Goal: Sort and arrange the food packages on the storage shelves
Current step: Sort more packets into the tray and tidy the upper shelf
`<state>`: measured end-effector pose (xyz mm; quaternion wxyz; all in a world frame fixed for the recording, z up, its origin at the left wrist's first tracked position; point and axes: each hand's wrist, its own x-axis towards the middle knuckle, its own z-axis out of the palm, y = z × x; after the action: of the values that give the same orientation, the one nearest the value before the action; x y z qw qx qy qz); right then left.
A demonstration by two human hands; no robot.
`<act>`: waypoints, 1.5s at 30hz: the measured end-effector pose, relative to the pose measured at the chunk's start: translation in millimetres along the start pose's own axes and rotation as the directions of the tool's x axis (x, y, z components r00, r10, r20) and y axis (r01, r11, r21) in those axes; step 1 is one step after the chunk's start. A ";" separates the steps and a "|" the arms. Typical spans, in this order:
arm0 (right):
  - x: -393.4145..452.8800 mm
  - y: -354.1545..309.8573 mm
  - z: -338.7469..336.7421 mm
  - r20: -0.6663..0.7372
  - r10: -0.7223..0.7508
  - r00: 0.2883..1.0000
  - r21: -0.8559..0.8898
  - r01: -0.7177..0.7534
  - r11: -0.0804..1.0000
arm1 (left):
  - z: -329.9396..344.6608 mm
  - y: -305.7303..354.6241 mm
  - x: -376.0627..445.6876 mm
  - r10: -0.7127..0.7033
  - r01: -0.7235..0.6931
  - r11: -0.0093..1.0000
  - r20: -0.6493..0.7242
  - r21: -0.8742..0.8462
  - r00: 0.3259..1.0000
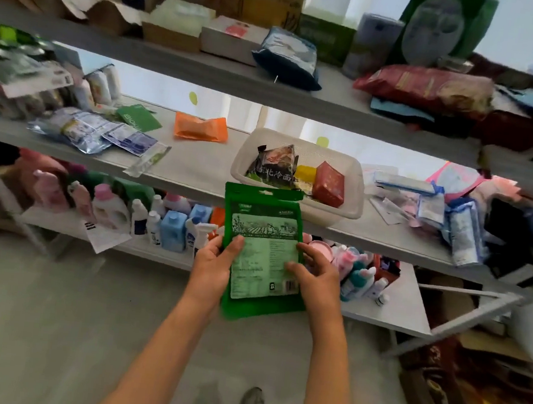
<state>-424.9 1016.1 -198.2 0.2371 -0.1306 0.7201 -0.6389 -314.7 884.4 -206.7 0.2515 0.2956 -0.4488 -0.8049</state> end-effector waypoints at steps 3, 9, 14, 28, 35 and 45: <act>40.7 -2.9 -17.2 -0.001 0.031 1.000 0.067 -0.031 0.997 | 26.1 2.3 38.4 -0.046 0.046 0.999 -0.018 -0.002 0.999; 131.9 -6.0 -32.7 -0.087 0.065 0.994 0.119 -0.054 0.991 | 68.1 0.9 98.7 -0.018 0.022 0.995 -0.037 0.095 0.999; 195.2 -5.0 -38.1 -0.154 0.114 0.981 0.103 -0.099 0.990 | 93.6 -1.1 139.1 0.017 0.012 0.909 -0.065 0.416 0.998; 298.1 -27.9 -26.8 0.166 -0.028 0.986 -0.489 0.107 0.865 | 128.5 10.0 277.3 0.273 -0.163 0.395 0.054 0.904 0.961; 307.4 -36.8 -33.2 0.257 0.084 0.963 -0.794 0.160 0.586 | 127.6 17.7 305.7 0.196 -0.170 0.249 0.122 0.953 0.973; 326.0 -20.1 -38.6 0.234 0.018 0.972 -0.771 0.174 0.613 | 137.1 -0.6 323.0 0.094 -0.126 0.188 0.110 0.974 0.989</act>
<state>-725.0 886.1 -232.6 0.2052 -0.3218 0.8898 -0.2503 -636.6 746.9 -230.1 0.0586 0.3447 -0.8799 -0.3218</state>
